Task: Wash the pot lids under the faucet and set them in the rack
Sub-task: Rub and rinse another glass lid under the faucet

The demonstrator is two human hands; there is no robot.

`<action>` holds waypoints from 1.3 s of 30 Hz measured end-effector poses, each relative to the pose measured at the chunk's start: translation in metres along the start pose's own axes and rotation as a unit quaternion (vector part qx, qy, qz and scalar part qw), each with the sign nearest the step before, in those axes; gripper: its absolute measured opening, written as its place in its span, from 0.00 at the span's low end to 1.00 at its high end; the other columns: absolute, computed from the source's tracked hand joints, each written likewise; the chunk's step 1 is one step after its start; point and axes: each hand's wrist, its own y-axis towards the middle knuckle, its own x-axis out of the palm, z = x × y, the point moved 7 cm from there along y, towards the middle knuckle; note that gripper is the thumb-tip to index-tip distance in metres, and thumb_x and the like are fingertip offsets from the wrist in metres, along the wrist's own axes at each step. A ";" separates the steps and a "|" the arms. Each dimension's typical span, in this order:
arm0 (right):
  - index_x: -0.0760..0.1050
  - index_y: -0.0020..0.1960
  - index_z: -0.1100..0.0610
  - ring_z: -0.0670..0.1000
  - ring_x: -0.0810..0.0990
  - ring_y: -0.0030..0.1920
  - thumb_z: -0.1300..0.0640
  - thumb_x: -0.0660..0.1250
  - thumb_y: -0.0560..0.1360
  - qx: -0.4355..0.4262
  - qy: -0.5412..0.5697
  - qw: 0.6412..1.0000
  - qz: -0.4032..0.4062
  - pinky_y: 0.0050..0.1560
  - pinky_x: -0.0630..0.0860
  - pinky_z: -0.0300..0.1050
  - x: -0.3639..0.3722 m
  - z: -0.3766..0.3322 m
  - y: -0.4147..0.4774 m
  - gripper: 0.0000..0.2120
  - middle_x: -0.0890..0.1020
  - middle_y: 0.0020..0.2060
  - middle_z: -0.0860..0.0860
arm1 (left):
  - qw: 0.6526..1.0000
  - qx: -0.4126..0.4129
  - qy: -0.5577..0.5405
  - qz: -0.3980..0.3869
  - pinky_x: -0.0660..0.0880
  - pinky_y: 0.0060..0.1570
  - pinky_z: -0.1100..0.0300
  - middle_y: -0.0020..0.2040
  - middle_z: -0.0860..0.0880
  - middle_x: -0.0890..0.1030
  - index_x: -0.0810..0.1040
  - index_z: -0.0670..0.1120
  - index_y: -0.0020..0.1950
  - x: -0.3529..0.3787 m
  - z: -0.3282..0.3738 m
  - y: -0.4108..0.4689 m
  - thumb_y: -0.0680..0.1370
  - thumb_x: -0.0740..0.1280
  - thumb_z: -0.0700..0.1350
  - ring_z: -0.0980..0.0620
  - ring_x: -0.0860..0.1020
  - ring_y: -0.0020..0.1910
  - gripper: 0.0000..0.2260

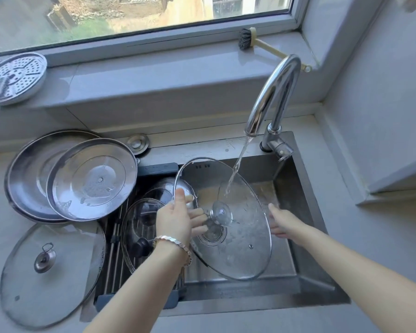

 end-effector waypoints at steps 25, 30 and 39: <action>0.66 0.69 0.63 0.63 0.71 0.64 0.54 0.55 0.78 -0.455 -0.306 0.736 0.396 0.63 0.67 0.57 -0.072 -0.150 -0.093 0.23 0.73 0.64 0.63 | 0.995 -0.001 -0.026 -0.093 0.80 0.30 0.62 0.30 0.46 0.84 0.76 0.40 0.45 0.030 -0.017 0.048 0.79 0.50 0.60 0.51 0.83 0.29 0.26; 0.50 0.75 0.63 0.55 0.47 0.75 0.41 0.41 0.80 -0.503 -0.441 0.680 0.301 0.73 0.43 0.48 0.018 -0.096 -0.084 0.33 0.53 0.75 0.60 | 0.992 0.044 -0.122 0.003 0.80 0.31 0.60 0.28 0.46 0.83 0.76 0.40 0.43 0.016 0.004 0.042 0.78 0.52 0.61 0.50 0.83 0.28 0.26; 0.42 0.74 0.64 0.50 0.40 0.75 0.35 0.36 0.77 -0.439 -0.409 0.738 0.310 0.73 0.38 0.47 0.019 -0.101 -0.084 0.39 0.46 0.75 0.59 | 0.972 0.096 -0.192 0.097 0.82 0.36 0.57 0.29 0.45 0.83 0.75 0.40 0.43 -0.009 0.020 0.031 0.78 0.53 0.61 0.48 0.84 0.31 0.26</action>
